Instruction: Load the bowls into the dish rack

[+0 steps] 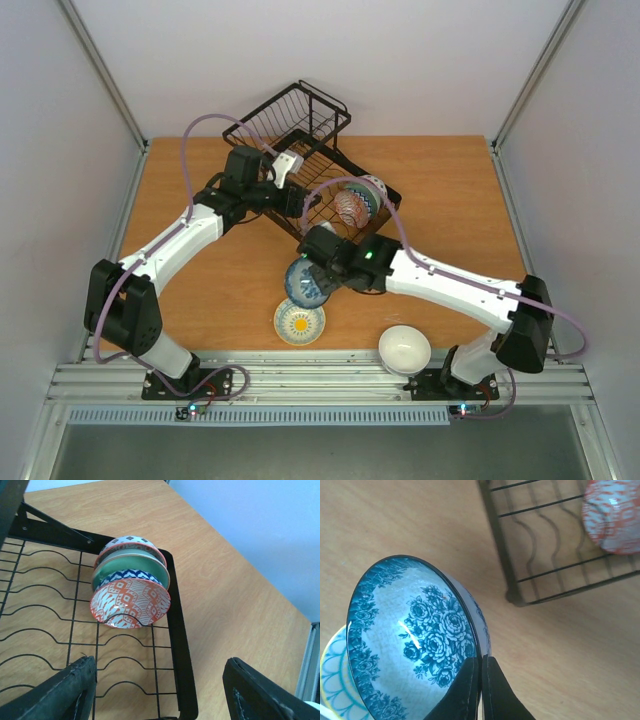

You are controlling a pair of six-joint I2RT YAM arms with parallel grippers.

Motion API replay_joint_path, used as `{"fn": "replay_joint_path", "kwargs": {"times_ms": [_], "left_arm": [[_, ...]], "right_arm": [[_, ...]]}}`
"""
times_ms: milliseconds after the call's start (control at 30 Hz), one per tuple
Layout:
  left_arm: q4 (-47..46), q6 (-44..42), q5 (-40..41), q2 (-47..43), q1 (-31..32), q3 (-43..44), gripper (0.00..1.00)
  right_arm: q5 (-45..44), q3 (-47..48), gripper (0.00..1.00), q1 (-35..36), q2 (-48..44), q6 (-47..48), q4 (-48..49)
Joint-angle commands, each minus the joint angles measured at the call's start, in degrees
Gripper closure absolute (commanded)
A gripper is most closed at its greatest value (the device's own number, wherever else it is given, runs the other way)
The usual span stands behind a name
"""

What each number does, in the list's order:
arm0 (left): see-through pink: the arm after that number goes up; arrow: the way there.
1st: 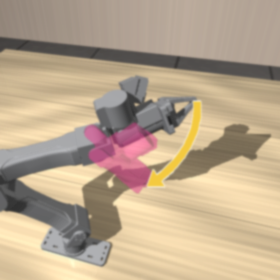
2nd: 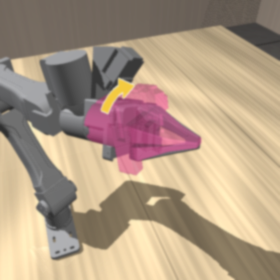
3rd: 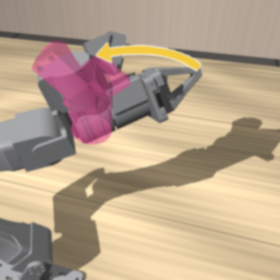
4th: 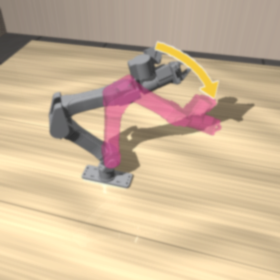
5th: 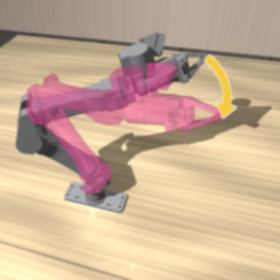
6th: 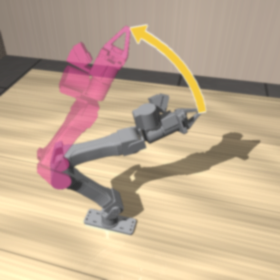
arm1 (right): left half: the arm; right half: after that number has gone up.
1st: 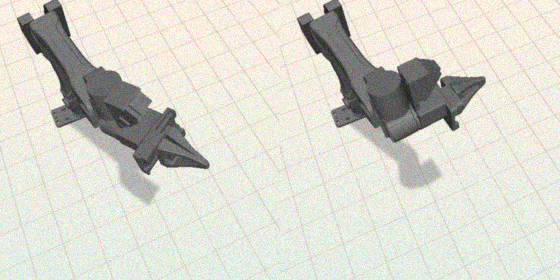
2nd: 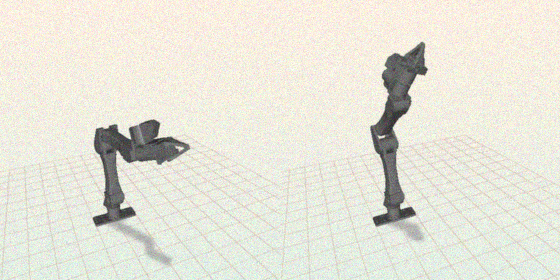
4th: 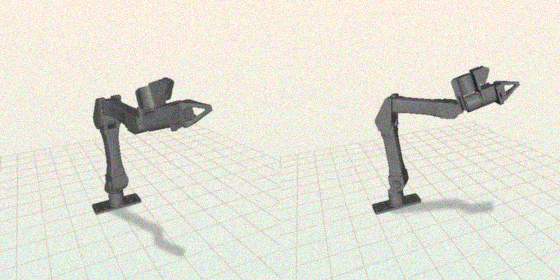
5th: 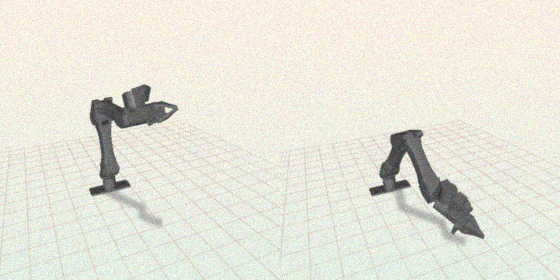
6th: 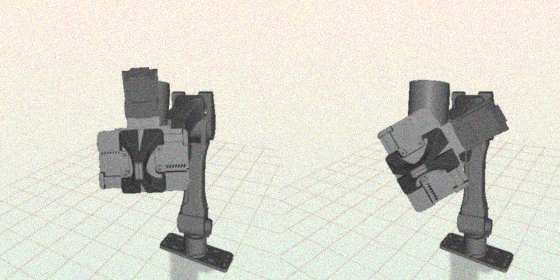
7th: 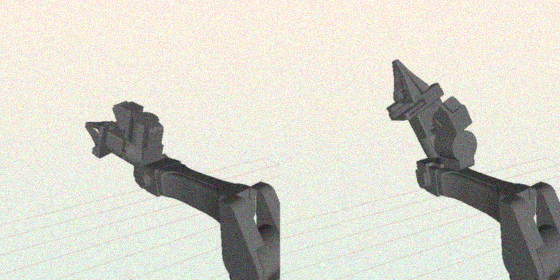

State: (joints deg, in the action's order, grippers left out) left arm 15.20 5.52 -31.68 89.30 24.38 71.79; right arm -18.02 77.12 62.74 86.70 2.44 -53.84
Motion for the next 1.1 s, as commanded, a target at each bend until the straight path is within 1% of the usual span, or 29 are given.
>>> {"fn": "replay_joint_path", "kwargs": {"times_ms": [0, 167, 333, 667, 767, 1000, 1067], "left_arm": [[-1.3, -0.9, -3.8, 1.5, -0.3, 1.3, 0.3], [-0.4, -1.1, -4.9, 2.1, -0.3, 2.0, 0.3], [1.6, -1.6, -6.9, 3.5, -0.3, 3.2, 0.3], [3.2, -1.8, -7.8, 5.3, 0.1, 4.3, 0.3], [3.2, -1.7, -7.6, 5.6, 0.4, 4.4, 0.3], [4.4, -2.1, -7.3, 7.0, 1.2, 5.2, 0.34], [4.5, -2.3, -7.2, 7.1, 1.3, 5.3, 0.37]], "right_arm": [[-3.7, 2.0, 0.99, -5.9, -5.6, 3.1, -1.2], [-0.7, 2.3, 0.99, -14.3, -9.1, 6.1, 0.2], [4.0, 4.7, 0.99, -19.6, -7.1, 8.3, 2.0], [4.4, 12.0, 0.99, -23.4, 0.1, 12.2, 2.2], [4.2, 13.8, 0.99, -23.9, 0.5, 12.9, 2.1], [3.4, 17.3, 0.99, -24.4, 0.2, 14.2, 1.7], [3.2, 17.6, 0.99, -24.4, 0.2, 14.4, 1.6]]}}
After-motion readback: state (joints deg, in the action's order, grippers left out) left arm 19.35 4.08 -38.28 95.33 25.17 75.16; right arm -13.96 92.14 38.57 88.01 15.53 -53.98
